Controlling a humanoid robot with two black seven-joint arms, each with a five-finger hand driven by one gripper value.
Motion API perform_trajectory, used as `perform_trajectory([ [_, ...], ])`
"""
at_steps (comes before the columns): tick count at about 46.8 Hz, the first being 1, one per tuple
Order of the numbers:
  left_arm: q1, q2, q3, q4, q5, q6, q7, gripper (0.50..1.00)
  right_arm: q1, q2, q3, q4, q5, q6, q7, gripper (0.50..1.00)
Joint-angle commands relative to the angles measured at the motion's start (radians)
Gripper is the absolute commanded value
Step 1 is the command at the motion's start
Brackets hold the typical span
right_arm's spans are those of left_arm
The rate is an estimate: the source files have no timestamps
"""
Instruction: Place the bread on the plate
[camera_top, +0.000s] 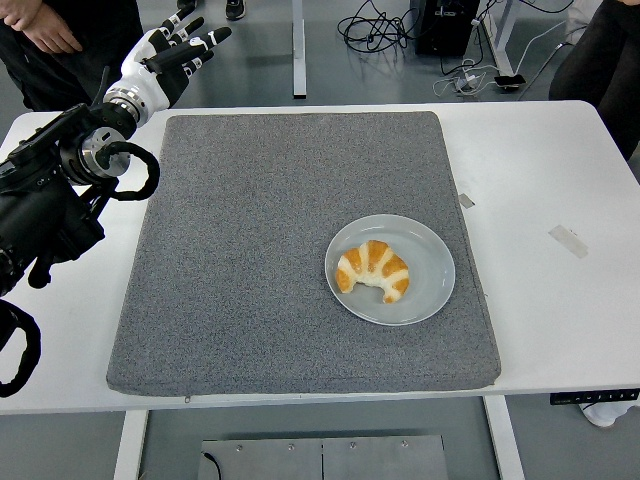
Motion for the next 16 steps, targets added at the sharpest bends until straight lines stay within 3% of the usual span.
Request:
perform_trajectory([
  [1,0.016,-0.001,-0.007,0.000,-0.006,-0.001,0.001,0.977,-0.002,0.000,0.000,-0.002,0.000,-0.001,-0.001,1.000],
  [16,0.027,-0.004,-0.045,0.000,-0.035,-0.002,0.002,0.978,-0.010,0.000,-0.003,-0.002,0.000,-0.001,-0.001,1.000],
])
